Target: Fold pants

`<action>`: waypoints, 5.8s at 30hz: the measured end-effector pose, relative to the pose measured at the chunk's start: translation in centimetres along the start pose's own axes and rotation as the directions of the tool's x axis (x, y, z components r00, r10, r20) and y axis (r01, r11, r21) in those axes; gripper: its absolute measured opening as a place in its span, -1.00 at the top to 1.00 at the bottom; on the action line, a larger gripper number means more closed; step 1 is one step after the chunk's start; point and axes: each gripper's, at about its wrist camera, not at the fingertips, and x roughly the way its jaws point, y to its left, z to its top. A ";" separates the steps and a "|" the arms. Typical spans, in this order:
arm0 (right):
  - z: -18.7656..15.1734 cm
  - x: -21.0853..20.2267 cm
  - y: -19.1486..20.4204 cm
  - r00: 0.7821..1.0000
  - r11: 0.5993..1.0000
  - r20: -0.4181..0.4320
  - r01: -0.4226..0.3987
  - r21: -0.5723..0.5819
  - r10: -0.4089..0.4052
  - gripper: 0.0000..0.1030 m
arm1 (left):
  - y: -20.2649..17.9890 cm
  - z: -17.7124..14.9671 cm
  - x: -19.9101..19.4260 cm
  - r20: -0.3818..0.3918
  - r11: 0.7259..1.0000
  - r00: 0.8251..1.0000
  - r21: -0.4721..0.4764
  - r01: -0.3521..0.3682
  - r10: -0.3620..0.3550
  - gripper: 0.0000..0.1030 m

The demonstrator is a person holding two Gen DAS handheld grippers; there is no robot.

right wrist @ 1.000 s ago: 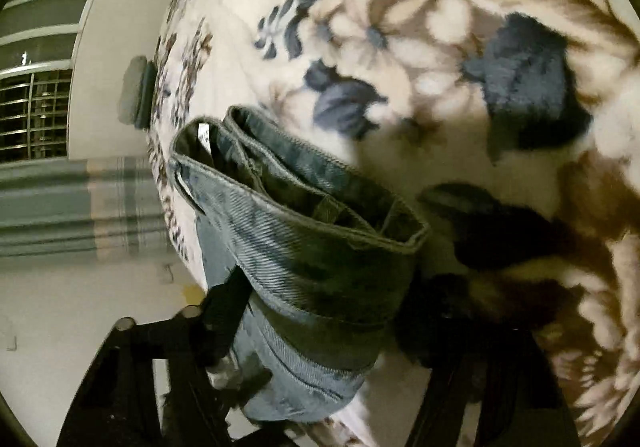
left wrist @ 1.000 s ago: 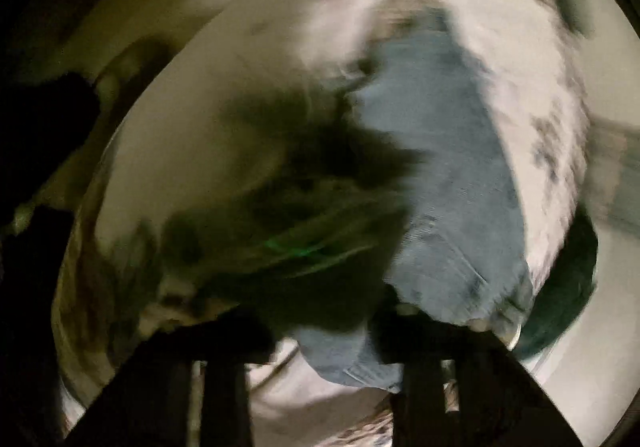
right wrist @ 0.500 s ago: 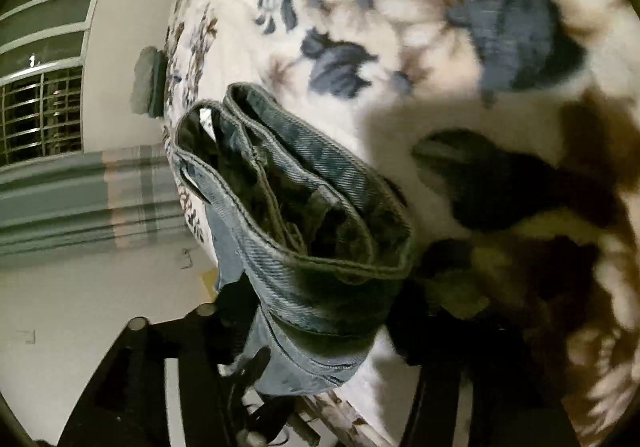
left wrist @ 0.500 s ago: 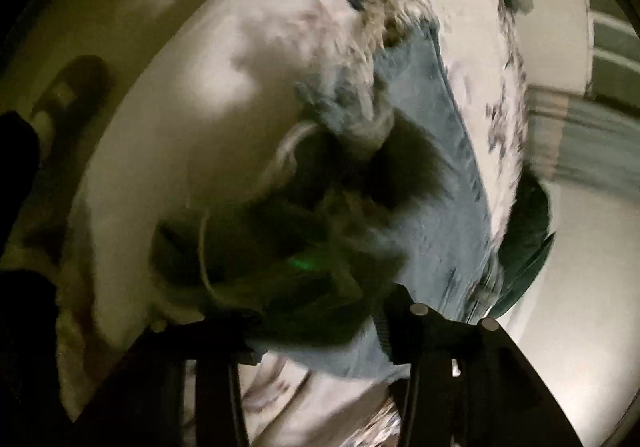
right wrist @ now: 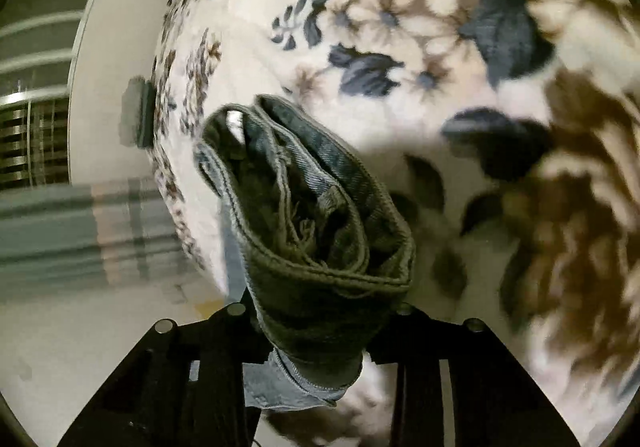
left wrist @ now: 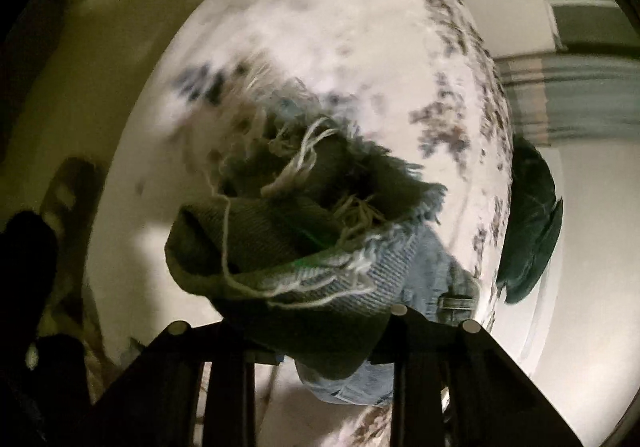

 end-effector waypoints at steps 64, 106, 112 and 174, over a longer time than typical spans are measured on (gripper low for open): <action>1.2 -26.6 -0.7 0.508 0.678 0.453 0.485 0.552 -0.732 -0.99 | -40.0 -14.8 19.1 -0.186 -0.070 0.951 0.975 0.209 0.246 -0.77; -37.2 -45.0 39.4 0.228 0.703 0.777 0.620 0.349 -0.587 -1.00 | -40.3 -11.7 -27.3 -0.147 -0.166 0.988 0.976 0.138 -0.042 -0.99; -37.8 -44.5 40.6 0.228 0.698 0.767 0.619 0.361 -0.599 -1.00 | -40.0 -10.7 -27.9 -0.152 -0.167 0.987 0.976 0.141 -0.051 -0.99; -38.4 -43.3 40.5 0.266 0.712 0.754 0.605 0.355 -0.601 -1.00 | -38.6 -9.3 -29.9 -0.117 -0.175 0.990 0.979 0.102 -0.073 -0.99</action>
